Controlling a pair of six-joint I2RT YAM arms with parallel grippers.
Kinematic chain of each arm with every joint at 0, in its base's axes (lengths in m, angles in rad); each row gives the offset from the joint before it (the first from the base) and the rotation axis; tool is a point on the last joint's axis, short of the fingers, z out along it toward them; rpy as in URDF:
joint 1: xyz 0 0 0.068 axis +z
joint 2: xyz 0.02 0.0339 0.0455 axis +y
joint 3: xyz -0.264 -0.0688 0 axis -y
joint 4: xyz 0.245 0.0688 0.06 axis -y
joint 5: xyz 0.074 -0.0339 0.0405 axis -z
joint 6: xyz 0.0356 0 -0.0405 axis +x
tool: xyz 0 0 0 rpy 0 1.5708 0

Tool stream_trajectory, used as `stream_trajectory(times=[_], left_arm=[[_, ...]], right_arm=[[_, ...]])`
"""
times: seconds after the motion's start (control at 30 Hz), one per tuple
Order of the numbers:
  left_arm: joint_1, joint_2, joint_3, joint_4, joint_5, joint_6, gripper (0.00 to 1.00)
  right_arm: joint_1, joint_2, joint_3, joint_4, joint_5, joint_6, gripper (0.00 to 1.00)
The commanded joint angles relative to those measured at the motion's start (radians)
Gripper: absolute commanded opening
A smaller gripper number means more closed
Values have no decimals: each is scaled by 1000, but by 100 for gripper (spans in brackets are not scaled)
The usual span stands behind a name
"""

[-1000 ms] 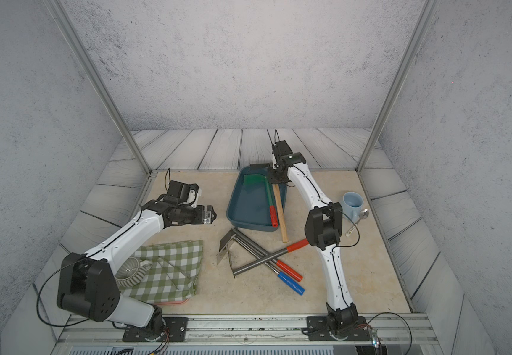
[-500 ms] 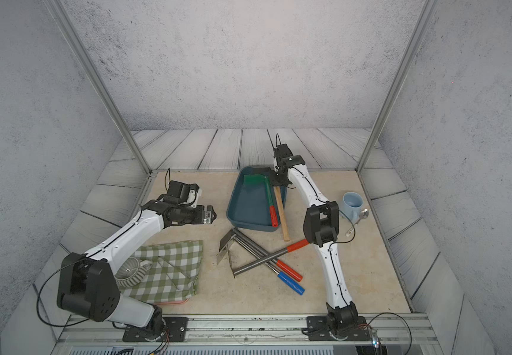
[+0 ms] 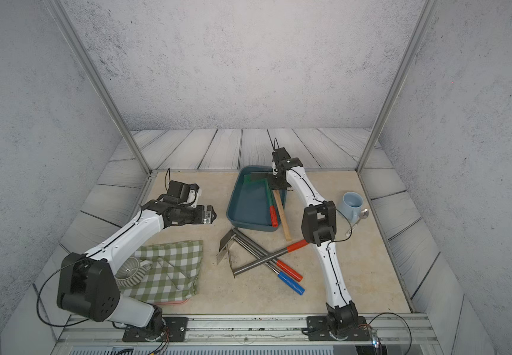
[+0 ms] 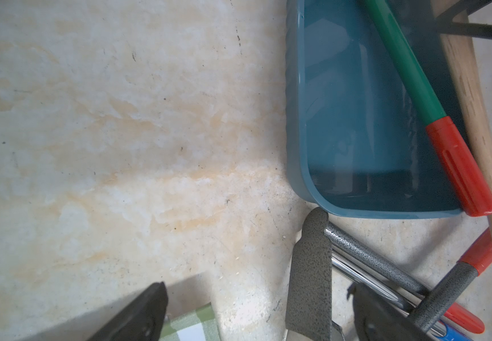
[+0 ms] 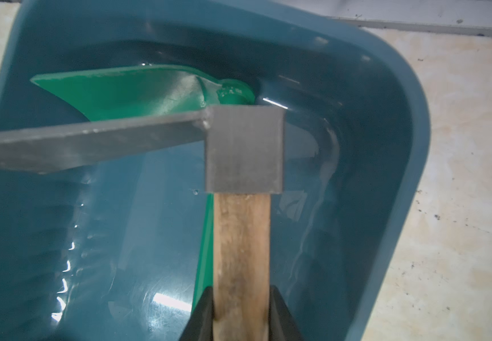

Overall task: Put the small hoe into the storage box
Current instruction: Place the hoe in the storage box.

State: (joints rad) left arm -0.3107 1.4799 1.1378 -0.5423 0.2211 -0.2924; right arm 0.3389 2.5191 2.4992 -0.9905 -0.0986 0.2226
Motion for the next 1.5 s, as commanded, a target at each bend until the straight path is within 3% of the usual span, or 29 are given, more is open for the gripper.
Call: stream_trajectory(times=[0.0,0.77,1.47], left_arm=[[-5,5,18,-6,-5,12,100],[-5,4,20,-6,-6,14,100],[-5,5,19,-7,-7,13,100]], right_arm=[[-1,6,35,10,2,-17,10],[-2,12,49,-7,32,-43,38],[0,-118,-85,25,-8,-16,50]])
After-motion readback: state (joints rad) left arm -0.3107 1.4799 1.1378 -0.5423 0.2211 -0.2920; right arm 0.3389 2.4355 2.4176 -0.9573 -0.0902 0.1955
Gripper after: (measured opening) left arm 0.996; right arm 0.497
